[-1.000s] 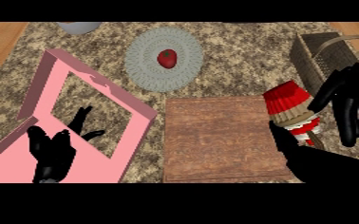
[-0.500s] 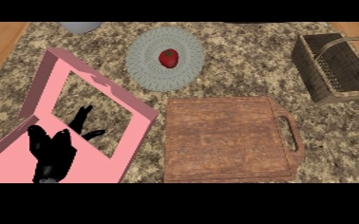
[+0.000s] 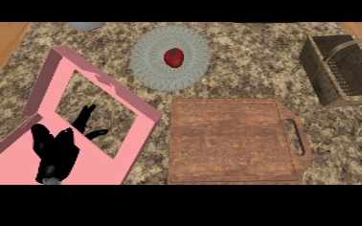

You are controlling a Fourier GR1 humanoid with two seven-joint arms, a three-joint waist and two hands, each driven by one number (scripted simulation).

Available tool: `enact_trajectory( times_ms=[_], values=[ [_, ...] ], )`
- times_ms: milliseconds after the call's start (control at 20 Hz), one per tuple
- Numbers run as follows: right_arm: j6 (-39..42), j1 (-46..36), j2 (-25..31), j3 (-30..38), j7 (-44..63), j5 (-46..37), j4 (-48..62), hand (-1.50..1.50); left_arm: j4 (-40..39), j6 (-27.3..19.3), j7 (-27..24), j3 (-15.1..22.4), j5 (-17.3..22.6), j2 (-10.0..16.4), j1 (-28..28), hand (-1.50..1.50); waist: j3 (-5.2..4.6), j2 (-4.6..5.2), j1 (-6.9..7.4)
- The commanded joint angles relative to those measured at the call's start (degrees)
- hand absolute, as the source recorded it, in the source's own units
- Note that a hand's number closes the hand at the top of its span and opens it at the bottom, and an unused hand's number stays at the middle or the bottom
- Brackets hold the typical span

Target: Pick the cupcake from the cutting board and place it in the basket

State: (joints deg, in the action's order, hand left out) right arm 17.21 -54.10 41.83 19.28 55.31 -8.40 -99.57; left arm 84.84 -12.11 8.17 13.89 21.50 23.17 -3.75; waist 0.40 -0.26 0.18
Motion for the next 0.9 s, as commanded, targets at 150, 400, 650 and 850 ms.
enact_trajectory(
  times_ms=[150, 400, 650, 850],
  values=[
    [2.42, -0.06, 3.54, 0.07, -7.19, -1.4, 11.75, 1.5, -5.29, -0.52, 3.02, 1.98, -2.25, 0.05, -1.94, 0.0, -0.42, 0.67, 0.53],
    [-2.0, 0.71, 0.03, 1.57, -12.52, -2.11, 19.44, 1.5, -7.02, 0.46, 1.25, 2.1, -2.63, -0.04, -1.99, 0.0, -0.41, 0.85, 0.86],
    [-3.24, 5.54, -1.61, 6.76, -18.06, 1.3, 22.9, 1.5, -5.36, -0.91, 3.14, 1.91, -3.0, 0.34, -1.81, 0.0, -0.33, 0.58, 0.0],
    [-5.96, 4.64, -2.75, 5.39, -24.13, -1.31, 29.26, 1.5, -8.29, 0.76, 3.15, -0.42, -1.64, 1.12, 1.2, 0.0, -0.39, 0.85, 0.47]
  ],
)
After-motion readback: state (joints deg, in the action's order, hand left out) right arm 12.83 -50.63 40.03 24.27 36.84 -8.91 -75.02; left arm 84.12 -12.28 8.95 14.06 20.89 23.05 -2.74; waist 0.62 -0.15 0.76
